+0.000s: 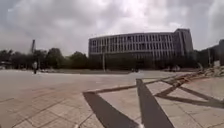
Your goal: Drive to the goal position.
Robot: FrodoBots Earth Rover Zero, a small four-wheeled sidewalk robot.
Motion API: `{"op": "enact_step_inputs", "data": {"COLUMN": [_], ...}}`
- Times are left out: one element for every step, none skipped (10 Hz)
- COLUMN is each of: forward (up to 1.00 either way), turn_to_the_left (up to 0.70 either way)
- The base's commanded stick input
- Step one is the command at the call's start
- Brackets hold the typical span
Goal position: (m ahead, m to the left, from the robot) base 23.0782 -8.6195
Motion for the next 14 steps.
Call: {"op": "enact_step_inputs", "data": {"forward": [0.60,0.60,0.60,0.60,0.60,0.60,0.60,0.60,0.60,0.60,0.60,0.60,0.60,0.60], "turn_to_the_left": [-0.01,-0.05,-0.08,-0.10,-0.12,-0.13,-0.13,-0.14,-0.15,-0.15,-0.15,-0.15,-0.15,-0.15]}}
